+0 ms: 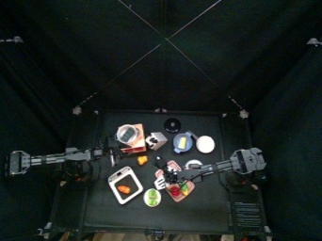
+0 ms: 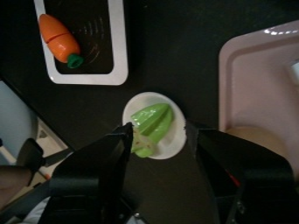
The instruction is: Grab starfruit top
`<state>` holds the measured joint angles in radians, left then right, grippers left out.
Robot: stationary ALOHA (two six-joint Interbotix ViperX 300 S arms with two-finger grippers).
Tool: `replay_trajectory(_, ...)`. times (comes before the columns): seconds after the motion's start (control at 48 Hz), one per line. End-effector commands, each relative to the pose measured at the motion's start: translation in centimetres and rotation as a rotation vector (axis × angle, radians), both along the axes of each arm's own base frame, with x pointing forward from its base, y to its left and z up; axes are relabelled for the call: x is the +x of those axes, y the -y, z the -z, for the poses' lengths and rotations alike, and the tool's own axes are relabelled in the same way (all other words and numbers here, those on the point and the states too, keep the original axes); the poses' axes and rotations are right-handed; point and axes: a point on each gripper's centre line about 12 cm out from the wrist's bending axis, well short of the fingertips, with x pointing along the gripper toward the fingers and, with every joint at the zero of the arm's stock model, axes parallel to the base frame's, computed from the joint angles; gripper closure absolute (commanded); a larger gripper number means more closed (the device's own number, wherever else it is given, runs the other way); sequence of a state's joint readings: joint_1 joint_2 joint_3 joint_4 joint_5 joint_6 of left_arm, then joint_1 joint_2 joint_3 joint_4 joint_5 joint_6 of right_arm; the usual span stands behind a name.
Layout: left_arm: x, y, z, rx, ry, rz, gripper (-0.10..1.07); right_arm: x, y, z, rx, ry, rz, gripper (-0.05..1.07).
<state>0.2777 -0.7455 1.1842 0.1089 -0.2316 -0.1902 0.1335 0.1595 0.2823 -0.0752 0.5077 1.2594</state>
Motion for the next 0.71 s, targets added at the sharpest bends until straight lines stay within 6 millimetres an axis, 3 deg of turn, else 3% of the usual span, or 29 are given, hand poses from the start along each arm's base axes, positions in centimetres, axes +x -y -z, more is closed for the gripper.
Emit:
replay_trajectory(0.0,0.1,0.0,-0.4,0.002,0.012,0.001,0.20,1.3,-0.7,-1.5,0.057,0.043,0.018,0.11)
replay_trajectory(0.188,-0.2,0.1,-0.1,-0.004,0.012,-0.001,0.20,2.2,-1.4,-0.5,0.136,0.012,0.054,-0.02)
replay_trajectory(0.521,-0.8,0.8,0.1,-0.040,0.030,0.010,0.20,2.9,-2.8,2.1,0.300,-0.086,0.138,-0.02)
replay_trajectory(0.688,-0.8,0.8,0.2,-0.047,0.029,0.008,0.20,3.6,-2.9,1.8,0.339,-0.086,0.177,-0.02)
